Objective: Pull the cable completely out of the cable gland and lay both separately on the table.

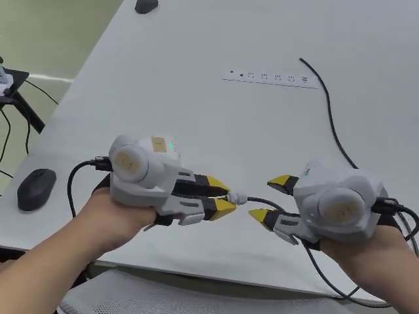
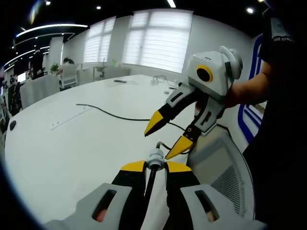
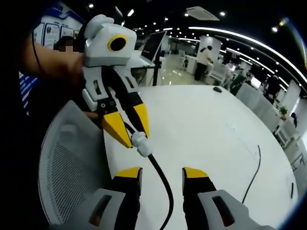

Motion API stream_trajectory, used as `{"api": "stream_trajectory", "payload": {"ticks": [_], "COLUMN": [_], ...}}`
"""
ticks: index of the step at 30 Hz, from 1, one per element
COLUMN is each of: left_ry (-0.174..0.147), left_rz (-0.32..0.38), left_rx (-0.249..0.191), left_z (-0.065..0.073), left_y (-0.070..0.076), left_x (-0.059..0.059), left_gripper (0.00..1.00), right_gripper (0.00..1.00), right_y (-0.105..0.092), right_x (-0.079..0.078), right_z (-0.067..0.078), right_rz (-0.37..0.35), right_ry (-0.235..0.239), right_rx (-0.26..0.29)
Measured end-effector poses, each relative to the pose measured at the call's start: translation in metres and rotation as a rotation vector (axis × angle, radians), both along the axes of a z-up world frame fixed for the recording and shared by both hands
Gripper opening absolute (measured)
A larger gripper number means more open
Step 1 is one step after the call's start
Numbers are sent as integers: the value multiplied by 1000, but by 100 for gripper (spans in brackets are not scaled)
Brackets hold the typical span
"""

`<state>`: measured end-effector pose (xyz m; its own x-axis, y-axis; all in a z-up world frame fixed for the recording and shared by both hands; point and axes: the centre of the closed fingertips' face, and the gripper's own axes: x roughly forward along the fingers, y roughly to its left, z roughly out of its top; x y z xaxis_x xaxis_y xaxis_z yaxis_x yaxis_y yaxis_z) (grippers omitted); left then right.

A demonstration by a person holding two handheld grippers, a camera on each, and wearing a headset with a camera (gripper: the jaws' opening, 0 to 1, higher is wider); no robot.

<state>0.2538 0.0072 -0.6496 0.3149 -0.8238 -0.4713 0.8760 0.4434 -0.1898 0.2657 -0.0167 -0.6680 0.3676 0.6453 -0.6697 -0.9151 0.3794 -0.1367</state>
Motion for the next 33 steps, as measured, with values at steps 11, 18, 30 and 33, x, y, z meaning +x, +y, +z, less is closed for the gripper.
{"api": "stream_trajectory", "payload": {"ticks": [11,18,30,33], "left_ry": [6,3,-16,-18], "left_rz": [-6,-8,-14,-15], "left_rx": [0,1,-9,-11], "left_z": [-2,-3,-1,0], "left_y": [-2,-3,-5,-5], "left_x": [-3,-2,-1,-1], "left_gripper": [15,15,15,15], "right_gripper": [11,3,2,2], "right_y": [12,13,1,-5], "right_x": [-3,-6,-1,1], "right_z": [0,-4,-7,-10], "right_rz": [90,85,-24,-48], "right_ry": [-62,-40,11,28], "right_rx": [-44,-48,12,24]}}
